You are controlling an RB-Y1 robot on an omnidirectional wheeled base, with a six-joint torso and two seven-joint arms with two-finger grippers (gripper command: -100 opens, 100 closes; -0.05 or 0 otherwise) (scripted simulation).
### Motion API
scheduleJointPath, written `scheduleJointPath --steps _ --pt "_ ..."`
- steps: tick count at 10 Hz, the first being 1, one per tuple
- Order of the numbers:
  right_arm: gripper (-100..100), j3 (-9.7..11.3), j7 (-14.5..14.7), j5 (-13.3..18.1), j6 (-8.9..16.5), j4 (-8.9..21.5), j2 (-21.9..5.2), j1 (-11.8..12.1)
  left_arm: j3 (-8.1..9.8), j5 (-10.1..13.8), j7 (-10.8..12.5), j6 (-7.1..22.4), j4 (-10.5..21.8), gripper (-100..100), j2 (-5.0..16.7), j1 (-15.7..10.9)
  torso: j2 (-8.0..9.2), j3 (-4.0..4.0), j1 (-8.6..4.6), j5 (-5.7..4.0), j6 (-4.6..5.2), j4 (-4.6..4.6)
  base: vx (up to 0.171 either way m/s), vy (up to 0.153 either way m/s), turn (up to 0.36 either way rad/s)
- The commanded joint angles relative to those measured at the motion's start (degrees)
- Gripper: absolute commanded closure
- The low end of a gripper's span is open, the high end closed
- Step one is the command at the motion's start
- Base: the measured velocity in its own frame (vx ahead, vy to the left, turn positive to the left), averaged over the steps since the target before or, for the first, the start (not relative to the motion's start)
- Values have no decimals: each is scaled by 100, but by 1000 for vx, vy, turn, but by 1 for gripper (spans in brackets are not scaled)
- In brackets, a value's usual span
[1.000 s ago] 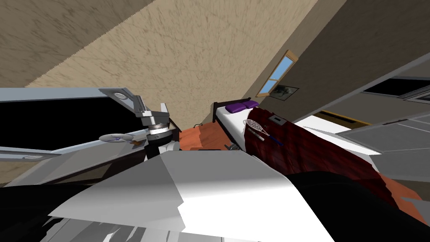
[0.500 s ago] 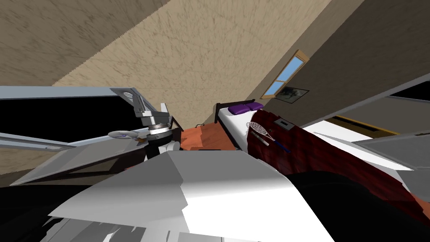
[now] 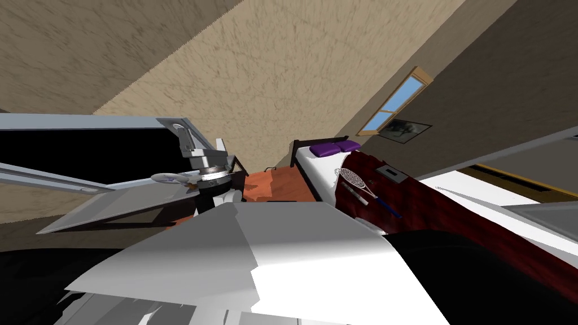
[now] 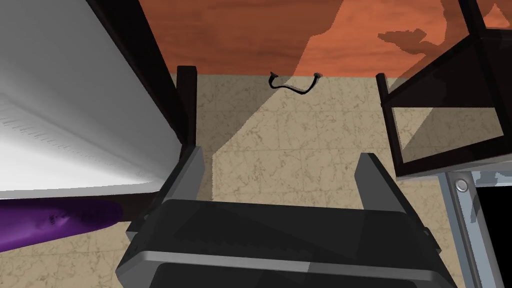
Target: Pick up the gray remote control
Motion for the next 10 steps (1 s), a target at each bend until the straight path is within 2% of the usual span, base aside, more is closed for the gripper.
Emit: scheduleJointPath --steps 1,2,3,4,5,7,8,9,10 --pt "-100 23 -39 50 -69 286 -176 -32 0 0 0 0 0 0 0 0 0 0 0 0 0 0 89 -61 73" --pt "-100 53 -66 145 -141 465 -341 -34 0 0 0 0 0 0 0 0 4 1 -2 0 3 0 78 -83 115" --pt "-100 53 -66 145 -141 624 -341 -34 0 0 0 0 0 0 0 0 7 3 -10 -2 1 1 69 -77 58" --pt "-100 76 -101 236 -217 931 -489 -36 0 0 0 0 0 0 0 0 10 5 -8 -3 3 2 88 -74 98" --pt "-100 93 -144 322 -299 1109 -616 -37 0 0 0 0 0 0 0 0 7 3 -7 -2 2 1 134 -114 155" --pt "-100 93 -144 322 -299 1226 -616 -37 1 0 0 0 0 0 0 1 -6 -5 -15 -5 3 -2 80 -75 38" --pt "-100 105 -194 403 -384 1438 -722 -37 0 0 0 0 0 0 0 0 14 6 3 -2 5 2 46 -73 75" --pt "-100 105 -194 403 -384 1505 -722 -37 0 0 0 0 0 0 0 0 18 10 -3 -1 2 4 49 -75 63" --pt "-100 113 -250 480 -472 1750 -808 -36 0 0 0 0 0 0 0 0 18 10 -2 -3 3 4 86 -88 111"
